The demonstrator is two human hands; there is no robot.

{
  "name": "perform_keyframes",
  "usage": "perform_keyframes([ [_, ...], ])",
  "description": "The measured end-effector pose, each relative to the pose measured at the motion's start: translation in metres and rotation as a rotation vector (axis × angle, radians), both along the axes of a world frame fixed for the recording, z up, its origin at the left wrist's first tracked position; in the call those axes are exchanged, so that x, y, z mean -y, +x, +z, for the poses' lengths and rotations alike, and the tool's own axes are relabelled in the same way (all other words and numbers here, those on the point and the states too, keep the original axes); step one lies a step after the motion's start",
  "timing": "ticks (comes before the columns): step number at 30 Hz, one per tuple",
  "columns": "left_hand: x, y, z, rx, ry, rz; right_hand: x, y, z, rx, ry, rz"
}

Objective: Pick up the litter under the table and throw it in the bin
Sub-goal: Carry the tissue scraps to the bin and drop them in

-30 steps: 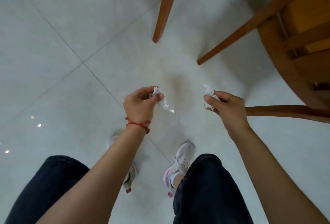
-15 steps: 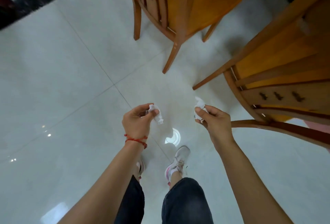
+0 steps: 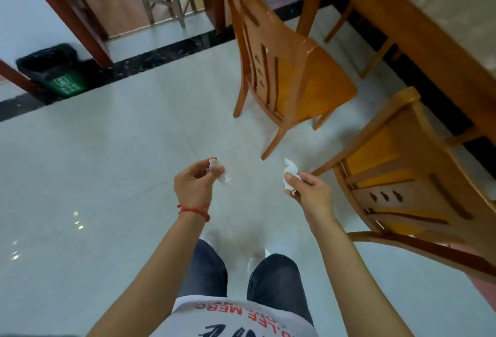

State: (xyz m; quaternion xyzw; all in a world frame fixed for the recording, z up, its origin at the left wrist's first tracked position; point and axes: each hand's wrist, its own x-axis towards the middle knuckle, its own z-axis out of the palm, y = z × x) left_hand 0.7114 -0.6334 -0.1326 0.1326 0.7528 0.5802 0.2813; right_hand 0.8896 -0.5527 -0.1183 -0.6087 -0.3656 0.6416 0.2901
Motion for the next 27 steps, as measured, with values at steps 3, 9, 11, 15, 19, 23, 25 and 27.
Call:
perform_keyframes([
  [3,0.011,0.0,0.014,-0.016,0.007,0.056,0.002,-0.01,0.014,-0.02,0.014,0.057],
  [9,0.034,0.004,0.027,-0.046,0.005,0.186,0.002,-0.024,0.03,-0.047,0.012,0.18],
  [11,0.043,0.005,0.029,-0.042,-0.002,0.233,0.003,-0.033,0.033,-0.055,0.008,0.221],
  [15,0.064,0.003,0.033,-0.034,-0.001,0.337,0.01,-0.053,0.035,-0.067,0.037,0.338],
  [19,0.09,-0.008,0.037,-0.038,0.016,0.446,0.025,-0.076,0.032,-0.072,0.04,0.479],
  [23,0.119,-0.03,0.038,-0.05,0.006,0.532,0.049,-0.106,0.031,-0.076,0.036,0.59],
  [25,0.134,-0.045,0.037,-0.046,0.005,0.564,0.062,-0.125,0.031,-0.068,0.033,0.62],
  [27,0.147,-0.063,0.034,-0.042,0.011,0.591,0.075,-0.145,0.029,-0.057,0.04,0.648],
])
